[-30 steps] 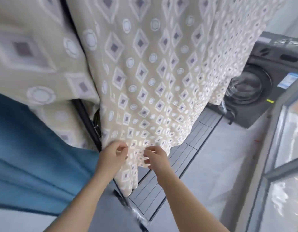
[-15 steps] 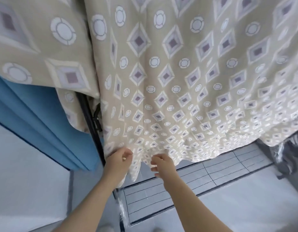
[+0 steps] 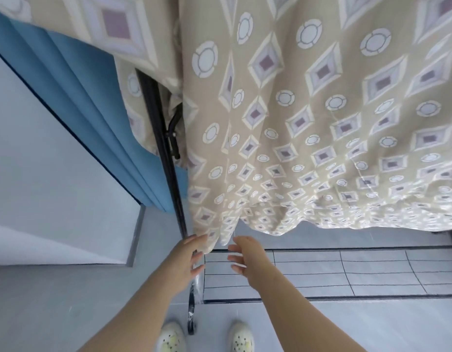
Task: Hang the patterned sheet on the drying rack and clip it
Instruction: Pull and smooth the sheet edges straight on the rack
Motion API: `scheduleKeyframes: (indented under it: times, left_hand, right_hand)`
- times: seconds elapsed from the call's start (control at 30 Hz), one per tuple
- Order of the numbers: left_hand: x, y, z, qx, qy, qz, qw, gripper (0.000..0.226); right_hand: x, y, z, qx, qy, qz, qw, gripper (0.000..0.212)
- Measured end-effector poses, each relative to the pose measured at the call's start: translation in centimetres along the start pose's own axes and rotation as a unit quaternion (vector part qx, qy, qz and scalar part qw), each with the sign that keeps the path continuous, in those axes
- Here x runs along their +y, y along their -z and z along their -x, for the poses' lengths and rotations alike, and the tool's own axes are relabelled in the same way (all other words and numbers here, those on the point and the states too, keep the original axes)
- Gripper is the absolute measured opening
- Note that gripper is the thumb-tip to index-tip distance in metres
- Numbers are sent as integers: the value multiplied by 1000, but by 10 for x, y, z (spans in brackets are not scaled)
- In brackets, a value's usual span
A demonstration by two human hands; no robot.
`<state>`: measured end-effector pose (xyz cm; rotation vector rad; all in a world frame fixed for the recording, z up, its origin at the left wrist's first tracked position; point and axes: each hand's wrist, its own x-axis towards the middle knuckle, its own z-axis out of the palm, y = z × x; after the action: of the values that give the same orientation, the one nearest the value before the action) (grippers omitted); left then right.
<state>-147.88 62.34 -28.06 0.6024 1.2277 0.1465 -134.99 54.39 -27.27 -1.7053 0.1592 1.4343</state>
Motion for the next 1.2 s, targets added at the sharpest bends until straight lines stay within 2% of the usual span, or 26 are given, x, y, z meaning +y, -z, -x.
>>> scheduleKeyframes:
  times: [0.13, 0.27, 0.3, 0.4, 0.47, 0.53, 0.63, 0.7, 0.8, 0.87, 0.93, 1.03, 1.1, 1.13, 1.2]
  left_hand:
    - [2, -3, -11, 6, 24, 82, 996, 37]
    - [-2, -7, -28, -57, 31, 88, 994, 44]
    - [-2, -9, -32, -57, 18, 63, 996, 50]
    - [-7, -11, -49, 20, -71, -111, 991, 85]
    - [-6, -15, -56, 52, -148, -190, 969, 78]
    - [-1, -19, -58, 94, -213, -239, 943, 54]
    - [3, -16, -55, 133, -266, -308, 904, 32]
    - [1, -6, -49, 129, -266, -339, 893, 36]
    - [-2, 15, -31, 103, -241, -364, 894, 54]
    - [-8, 30, -20, 68, -218, -352, 908, 65]
    - [-14, 37, -12, -1, -187, -331, 925, 73]
    - [-18, 41, 7, -107, -85, -314, 940, 64]
    - [-17, 45, 20, -170, -12, -216, 961, 57]
    - [-17, 49, 24, -191, 6, -136, 972, 54]
    - [-18, 56, 28, -196, -6, 25, 980, 58]
  right_hand:
    - [5, -13, -7, -18, -44, -34, 998, 19]
    - [11, -15, -13, -31, -51, -75, 995, 20]
    - [13, -14, -13, -32, -52, -84, 995, 18]
    - [20, -9, -15, -15, -54, -84, 995, 18]
    - [22, -6, -18, 2, -51, -79, 996, 15]
    - [23, -2, -20, 16, -52, -75, 996, 13]
    - [21, 4, -21, 28, -51, -73, 996, 11]
    - [18, 9, -20, 32, -42, -75, 996, 9]
    - [17, 14, -24, 39, -42, -75, 996, 14]
    - [19, 12, -22, 25, -53, -72, 996, 20]
    - [22, 7, -20, 2, -66, -80, 995, 31]
    - [27, 1, -22, 4, -108, -88, 990, 62]
    - [32, 3, -24, 16, -137, -127, 982, 76]
    - [34, 5, -26, 8, -140, -164, 976, 75]
    - [39, 10, -29, 2, -108, -250, 962, 56]
